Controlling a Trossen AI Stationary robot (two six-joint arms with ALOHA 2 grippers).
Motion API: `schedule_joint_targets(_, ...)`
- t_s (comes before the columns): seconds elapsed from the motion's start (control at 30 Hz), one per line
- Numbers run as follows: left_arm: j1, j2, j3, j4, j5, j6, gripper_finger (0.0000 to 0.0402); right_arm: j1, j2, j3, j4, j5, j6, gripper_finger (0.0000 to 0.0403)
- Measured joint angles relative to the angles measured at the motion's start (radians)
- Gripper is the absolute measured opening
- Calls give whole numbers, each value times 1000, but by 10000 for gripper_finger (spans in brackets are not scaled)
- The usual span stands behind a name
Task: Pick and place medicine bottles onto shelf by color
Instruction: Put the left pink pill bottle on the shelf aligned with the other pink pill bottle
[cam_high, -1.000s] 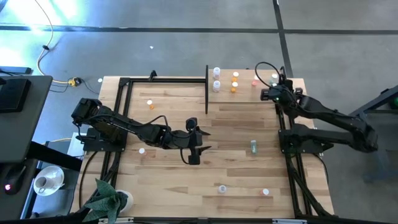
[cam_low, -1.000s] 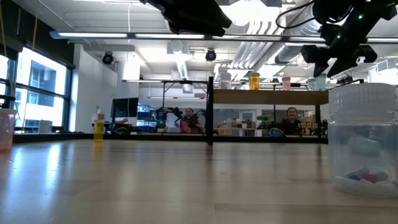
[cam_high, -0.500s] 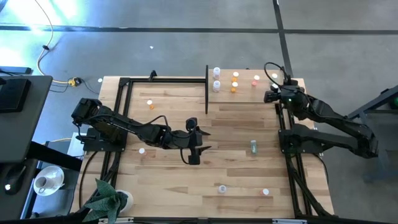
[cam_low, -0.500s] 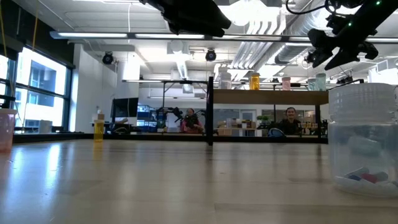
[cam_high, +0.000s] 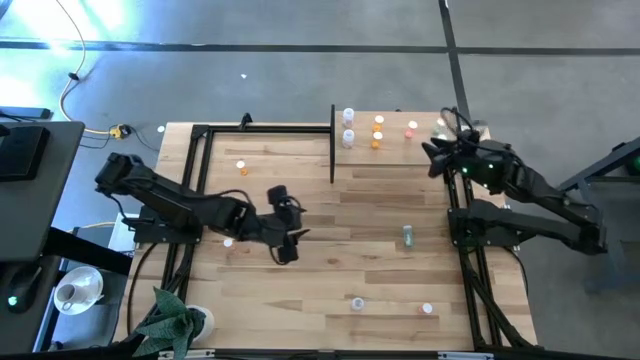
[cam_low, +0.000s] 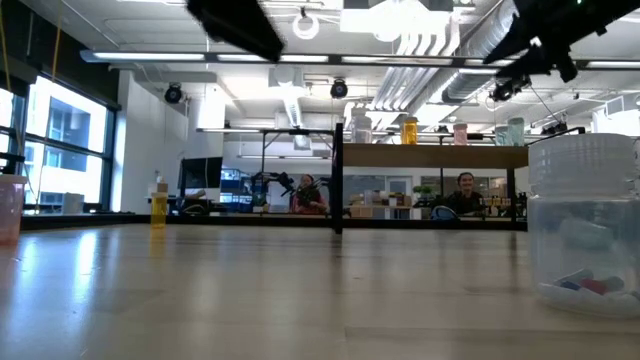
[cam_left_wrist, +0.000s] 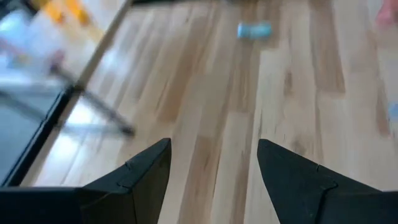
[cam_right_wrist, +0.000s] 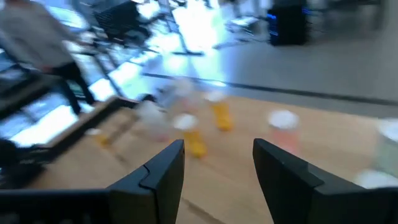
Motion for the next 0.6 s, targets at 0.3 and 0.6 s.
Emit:
schedule_joint_targets(0.3, -65, -74, -26, -318, -145, -321, 229, 200, 14, 1, 111, -55, -21, 181)
schedule_joint_targets(0.6, -82, -72, -111, -418, -6, -622, 229, 415, 93, 1, 195, -63, -62, 181)
